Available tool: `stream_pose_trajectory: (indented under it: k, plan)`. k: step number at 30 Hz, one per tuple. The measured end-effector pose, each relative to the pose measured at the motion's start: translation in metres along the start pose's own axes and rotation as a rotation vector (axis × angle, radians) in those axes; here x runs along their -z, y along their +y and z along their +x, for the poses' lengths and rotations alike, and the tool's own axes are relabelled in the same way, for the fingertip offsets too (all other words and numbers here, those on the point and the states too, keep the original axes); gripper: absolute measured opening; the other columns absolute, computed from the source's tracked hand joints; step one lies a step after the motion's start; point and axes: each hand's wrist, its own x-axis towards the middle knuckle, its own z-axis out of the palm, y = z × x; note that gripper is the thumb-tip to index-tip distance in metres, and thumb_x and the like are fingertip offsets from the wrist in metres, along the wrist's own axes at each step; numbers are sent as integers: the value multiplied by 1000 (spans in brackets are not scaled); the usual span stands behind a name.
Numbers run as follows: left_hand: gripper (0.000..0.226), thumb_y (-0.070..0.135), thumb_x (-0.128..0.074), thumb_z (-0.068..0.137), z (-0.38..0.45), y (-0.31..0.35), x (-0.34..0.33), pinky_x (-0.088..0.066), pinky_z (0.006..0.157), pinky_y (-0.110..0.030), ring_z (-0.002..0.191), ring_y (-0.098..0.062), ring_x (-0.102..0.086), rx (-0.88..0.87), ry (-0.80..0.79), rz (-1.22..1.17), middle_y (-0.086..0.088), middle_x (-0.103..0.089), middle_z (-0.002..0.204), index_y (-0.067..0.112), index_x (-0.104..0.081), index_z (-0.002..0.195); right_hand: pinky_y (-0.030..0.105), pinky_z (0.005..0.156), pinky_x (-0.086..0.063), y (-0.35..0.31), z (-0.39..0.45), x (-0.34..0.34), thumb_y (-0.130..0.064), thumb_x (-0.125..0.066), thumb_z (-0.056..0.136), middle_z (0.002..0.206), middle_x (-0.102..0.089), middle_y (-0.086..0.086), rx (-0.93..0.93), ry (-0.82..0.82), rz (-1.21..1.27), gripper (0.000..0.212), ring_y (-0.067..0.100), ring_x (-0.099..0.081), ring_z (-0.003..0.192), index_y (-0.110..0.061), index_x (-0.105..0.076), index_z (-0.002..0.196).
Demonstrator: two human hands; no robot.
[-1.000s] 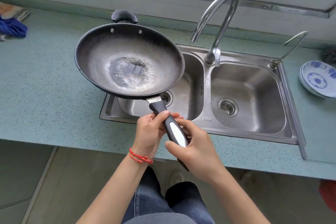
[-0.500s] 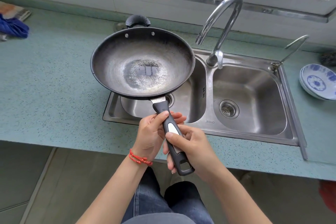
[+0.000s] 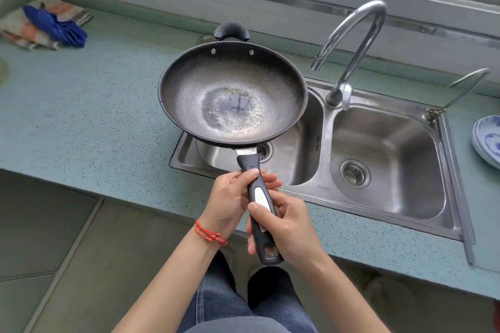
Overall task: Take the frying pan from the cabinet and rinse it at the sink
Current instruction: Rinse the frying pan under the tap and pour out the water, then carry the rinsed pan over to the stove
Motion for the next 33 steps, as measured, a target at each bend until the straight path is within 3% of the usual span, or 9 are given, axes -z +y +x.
stream_pose_trajectory:
  k: [4, 8, 14, 18, 23, 26, 30, 33]
  plan:
    - [24, 9, -47, 89, -13, -10, -8, -57, 59, -29, 71, -23, -71, -54, 92, 22, -13, -72, 70, -7, -64, 80, 23, 37, -43, 0, -8, 11, 0, -53, 89, 55, -58, 12, -3, -81, -23, 10, 21, -55, 34, 8, -52, 83]
    - [30, 9, -52, 86, -30, -25, -11, -57, 59, -30, 66, -25, -70, -125, 210, 40, -13, -72, 66, 4, -70, 63, 22, 38, -43, 9, -17, 20, -4, -56, 88, 58, -58, 16, -13, -153, -86, 9, 23, -55, 34, 2, -54, 81]
    - [23, 6, -54, 85, -56, -35, -13, -56, 56, -28, 61, -21, -68, -202, 410, -40, -11, -69, 60, -1, -65, 65, 27, 46, -44, 18, -24, 16, -21, -60, 76, 61, -60, 16, 6, -263, -206, 9, 23, -56, 42, -17, -57, 69]
    - [19, 3, -56, 83, -79, -35, -1, -56, 56, -27, 61, -20, -69, -262, 492, -91, -11, -68, 60, -4, -63, 68, 30, 46, -43, 21, -30, -1, -23, -60, 77, 63, -52, 31, 25, -369, -243, 15, 27, -53, 48, -11, -55, 68]
    - [14, -2, -52, 85, -112, -38, 23, -55, 55, -26, 63, -19, -70, -354, 571, -228, -8, -71, 63, -7, -60, 75, 23, 39, -43, 25, -45, -30, -14, -58, 86, 60, -56, 20, 0, -533, -277, 20, 26, -60, 38, 0, -50, 73]
    - [13, -3, -50, 85, -136, -39, 41, -56, 57, -27, 63, -21, -70, -426, 621, -285, -8, -71, 62, -6, -58, 75, 29, 42, -46, 31, -54, -55, -22, -58, 82, 61, -56, 21, -14, -591, -293, 28, 28, -60, 42, 4, -50, 75]
    - [14, -2, -49, 86, -174, -39, 71, -55, 56, -26, 64, -21, -71, -489, 673, -339, -9, -71, 64, -8, -58, 76, 53, 51, -45, 42, -70, -95, -35, -59, 76, 63, -52, 27, 45, -652, -399, 34, 42, -52, 50, -3, -49, 71]
    - [17, -1, -49, 86, -207, -39, 99, -55, 56, -26, 66, -21, -71, -522, 693, -345, -9, -71, 65, -5, -60, 74, 57, 53, -45, 50, -87, -131, -38, -59, 75, 63, -49, 17, 38, -705, -447, 35, 30, -51, 54, -5, -49, 70]
